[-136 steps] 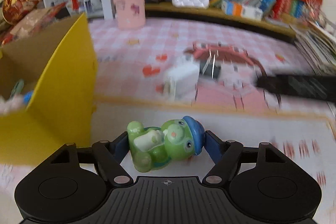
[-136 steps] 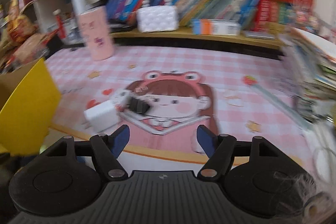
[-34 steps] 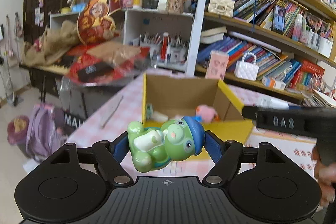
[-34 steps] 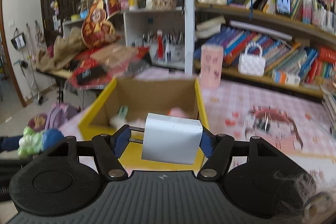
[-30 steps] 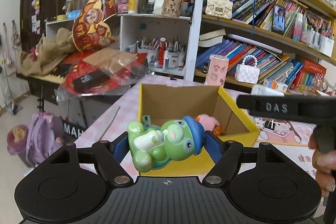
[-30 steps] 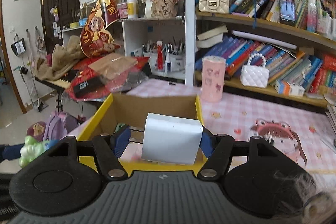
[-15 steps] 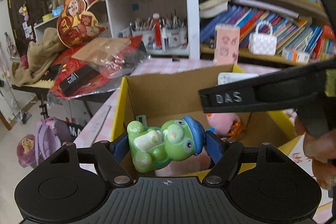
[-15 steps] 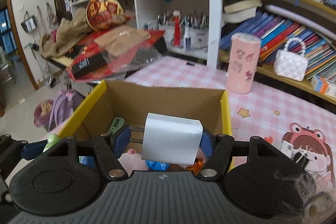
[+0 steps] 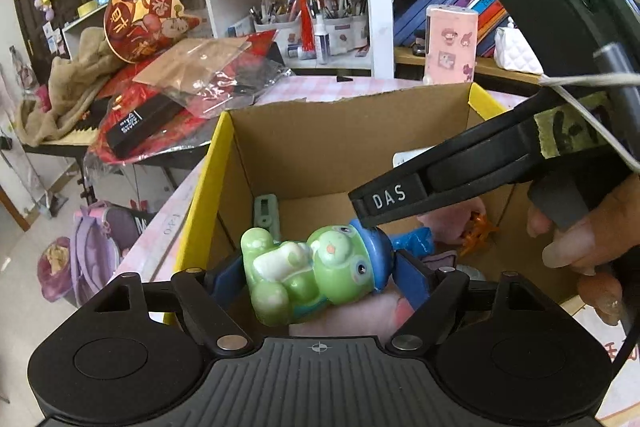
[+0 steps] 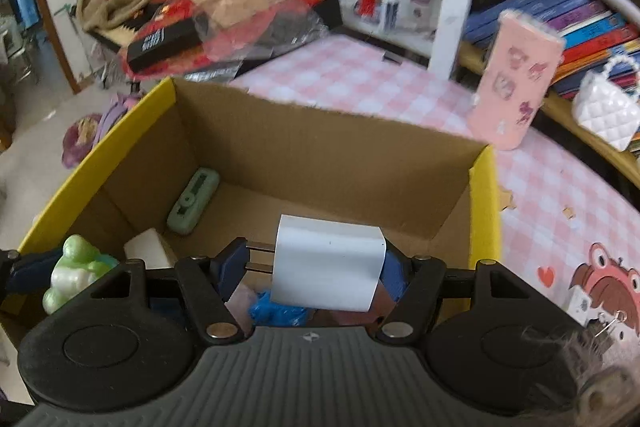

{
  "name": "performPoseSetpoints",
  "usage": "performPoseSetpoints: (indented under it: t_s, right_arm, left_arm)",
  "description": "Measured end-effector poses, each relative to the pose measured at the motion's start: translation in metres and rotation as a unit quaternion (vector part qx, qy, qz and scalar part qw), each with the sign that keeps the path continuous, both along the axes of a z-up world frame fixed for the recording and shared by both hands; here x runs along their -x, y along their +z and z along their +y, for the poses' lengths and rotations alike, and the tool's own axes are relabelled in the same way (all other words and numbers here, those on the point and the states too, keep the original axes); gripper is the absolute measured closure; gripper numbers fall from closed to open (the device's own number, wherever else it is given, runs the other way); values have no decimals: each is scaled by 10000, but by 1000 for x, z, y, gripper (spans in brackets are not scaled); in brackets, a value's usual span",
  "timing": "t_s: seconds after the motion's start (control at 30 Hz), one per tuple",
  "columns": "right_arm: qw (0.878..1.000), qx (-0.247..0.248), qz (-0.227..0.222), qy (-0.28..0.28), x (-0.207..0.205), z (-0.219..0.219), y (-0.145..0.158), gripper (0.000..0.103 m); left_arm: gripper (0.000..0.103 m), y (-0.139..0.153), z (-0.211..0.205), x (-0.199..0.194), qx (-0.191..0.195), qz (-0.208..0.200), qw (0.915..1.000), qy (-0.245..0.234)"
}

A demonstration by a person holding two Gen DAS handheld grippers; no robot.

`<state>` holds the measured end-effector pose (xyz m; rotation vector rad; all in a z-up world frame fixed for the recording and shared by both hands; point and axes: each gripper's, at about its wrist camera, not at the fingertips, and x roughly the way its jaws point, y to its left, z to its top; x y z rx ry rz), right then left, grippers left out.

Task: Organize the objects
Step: 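Lower the frog toy and charger into the box and open both grippers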

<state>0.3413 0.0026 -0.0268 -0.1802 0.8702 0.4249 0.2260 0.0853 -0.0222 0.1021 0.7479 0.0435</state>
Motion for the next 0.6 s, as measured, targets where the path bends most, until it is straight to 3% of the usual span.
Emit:
performPoseSetpoints:
  t_s: [0.2,0.37,0.6]
  right_arm:
    - [9996,-70,256,-1,-4,0,-2,35]
    - [9993,-289,-205,-70,10,-5,10,17]
    - [9928,-760,-760,-525,43,-31,44,17]
  left_arm:
    - [12,1,2,1,9,-22,9999,108]
    - [8,6,1,7,28,-93,9999,96]
    - [6,23,2,27,90,-398,9991,66]
